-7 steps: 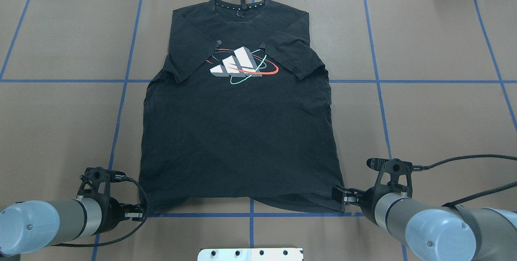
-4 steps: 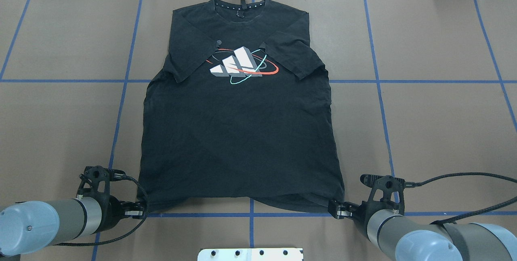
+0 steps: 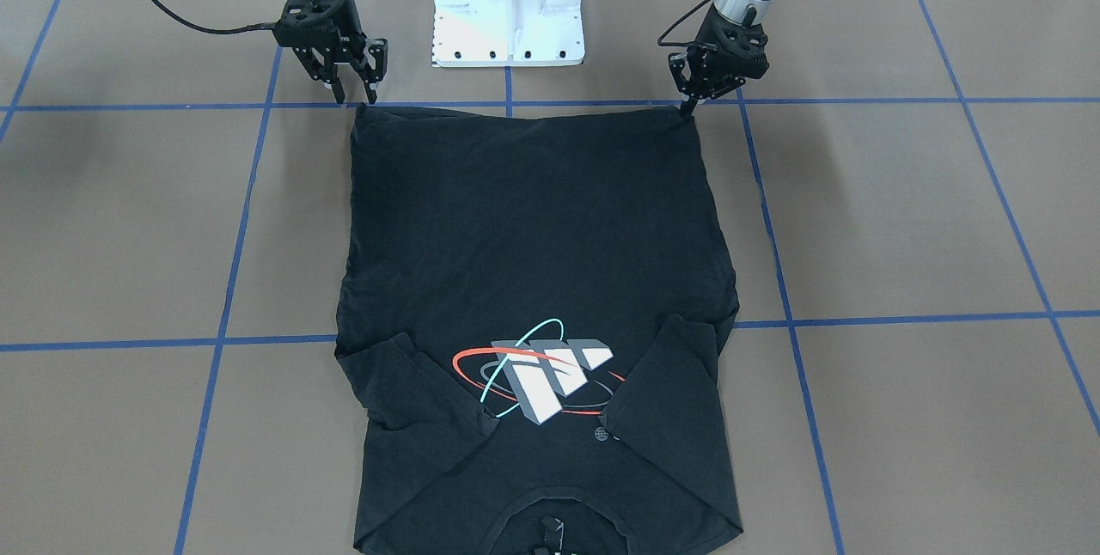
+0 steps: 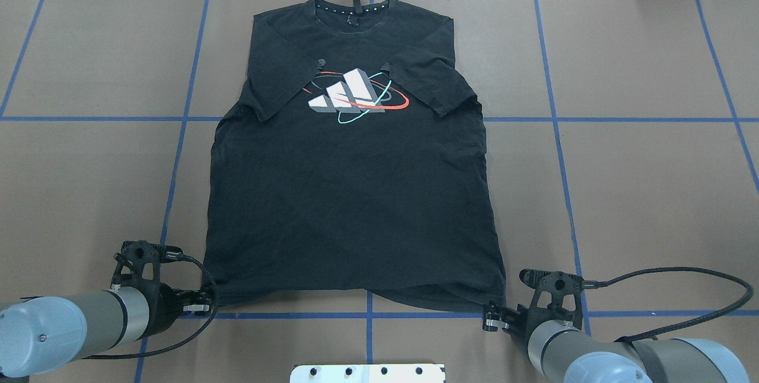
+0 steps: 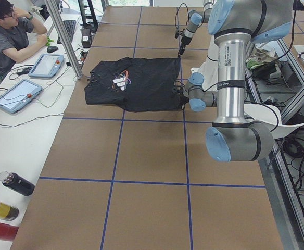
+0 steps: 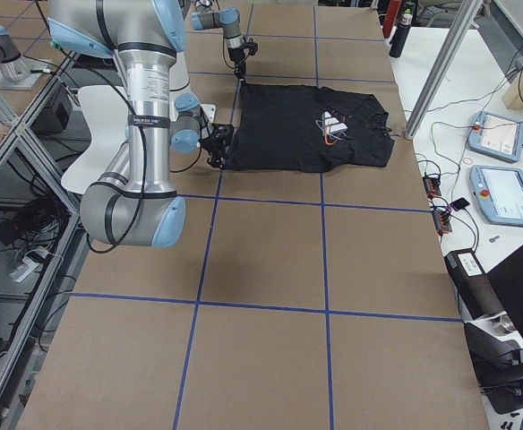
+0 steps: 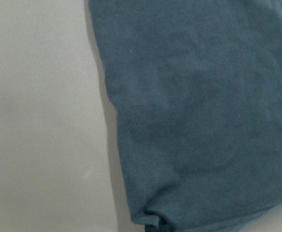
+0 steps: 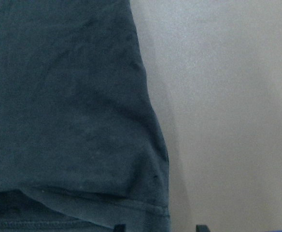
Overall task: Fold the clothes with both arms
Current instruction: 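Close both grippers on the hem corners nearest the robot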
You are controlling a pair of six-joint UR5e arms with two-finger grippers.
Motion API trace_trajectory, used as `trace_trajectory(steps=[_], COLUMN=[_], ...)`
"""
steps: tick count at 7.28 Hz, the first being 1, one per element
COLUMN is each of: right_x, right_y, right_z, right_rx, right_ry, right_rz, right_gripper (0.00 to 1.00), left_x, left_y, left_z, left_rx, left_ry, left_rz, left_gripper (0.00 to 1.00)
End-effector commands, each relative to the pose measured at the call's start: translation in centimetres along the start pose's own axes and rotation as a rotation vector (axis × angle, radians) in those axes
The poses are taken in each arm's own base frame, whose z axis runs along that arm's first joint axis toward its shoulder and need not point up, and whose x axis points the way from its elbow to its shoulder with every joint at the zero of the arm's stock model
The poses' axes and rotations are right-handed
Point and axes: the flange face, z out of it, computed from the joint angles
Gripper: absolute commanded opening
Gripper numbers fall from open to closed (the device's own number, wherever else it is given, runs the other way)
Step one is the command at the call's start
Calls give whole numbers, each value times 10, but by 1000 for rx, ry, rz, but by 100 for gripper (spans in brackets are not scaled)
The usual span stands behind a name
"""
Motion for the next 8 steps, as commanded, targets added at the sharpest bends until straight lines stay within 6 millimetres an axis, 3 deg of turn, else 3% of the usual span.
trace_trajectory(steps=[1, 3, 5, 8], right_x=[-5, -4, -5, -8], right_y=[7, 7, 6, -1], right_z=[11, 12, 10, 1], right_rx=[0, 9, 10, 18], right_ry=[8, 9, 7, -11], right_rz=[-5, -8, -6, 3], right_gripper=[55, 39, 0, 0], left_x=[0, 0, 0, 2], left_y=[0, 1, 1, -1], left_z=[0, 0, 0, -3], left_rx=[1, 2, 2, 3], left_ry=[0, 0, 0, 6], left_rz=[0, 0, 0, -1], left_gripper=[0, 0, 0, 0])
